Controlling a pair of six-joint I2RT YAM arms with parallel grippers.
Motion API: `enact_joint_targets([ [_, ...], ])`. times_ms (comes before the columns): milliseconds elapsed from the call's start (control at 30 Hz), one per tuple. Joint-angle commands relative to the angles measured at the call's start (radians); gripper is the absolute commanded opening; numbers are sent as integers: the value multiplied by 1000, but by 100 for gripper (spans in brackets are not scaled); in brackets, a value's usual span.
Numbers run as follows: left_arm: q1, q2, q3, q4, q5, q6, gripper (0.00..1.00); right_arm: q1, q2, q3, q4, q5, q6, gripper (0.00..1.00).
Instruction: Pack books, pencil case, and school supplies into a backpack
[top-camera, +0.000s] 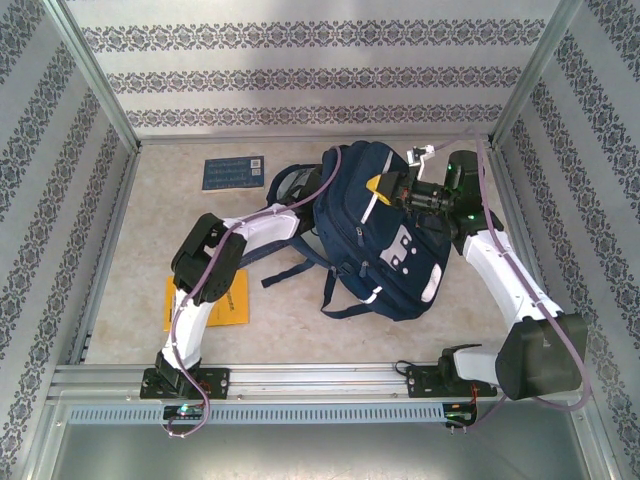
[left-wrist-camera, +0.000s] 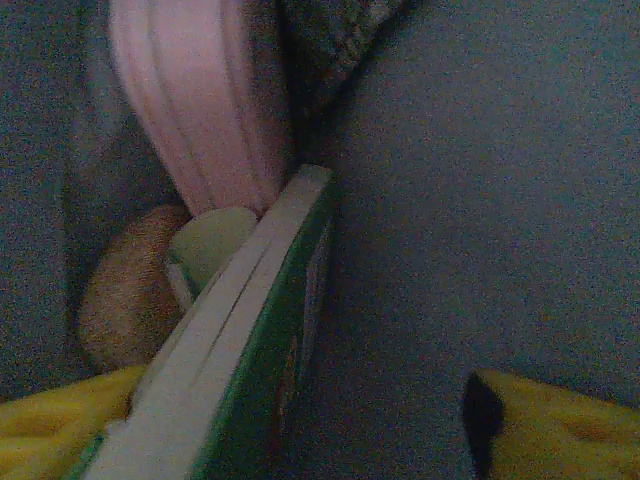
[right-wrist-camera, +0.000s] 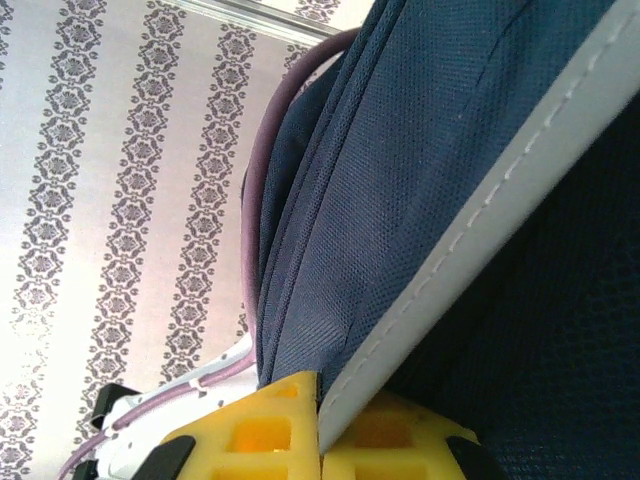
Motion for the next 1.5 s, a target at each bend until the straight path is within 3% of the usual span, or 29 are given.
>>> enact_joint_targets([
  [0,39,-120,-32,-67,-21,65,84,-14,-52,59,79,-6,-62,0],
  [133,90,-233,-102,-108,-61,93,100,-27,-70,58,4,36,-125,0],
  [767,304,-568,-376,-111,45,97,100,-25,-63,75,-267,259,-319,0],
  [967,422,-728,-395,-416,-99,221,99,43,-42,154,-521,634,-439,1],
  [1067,497,-817,-422,-497,-179,246,98,59,-43,158,-527,784,-443,7],
  [1367,527,-968,-457,-798,-530,349,100,69,60,205,-544,1010,-546,41],
  [1467,536,-993,-468,-915,-674,358,100,111,71,229,-580,1151,-613,52],
])
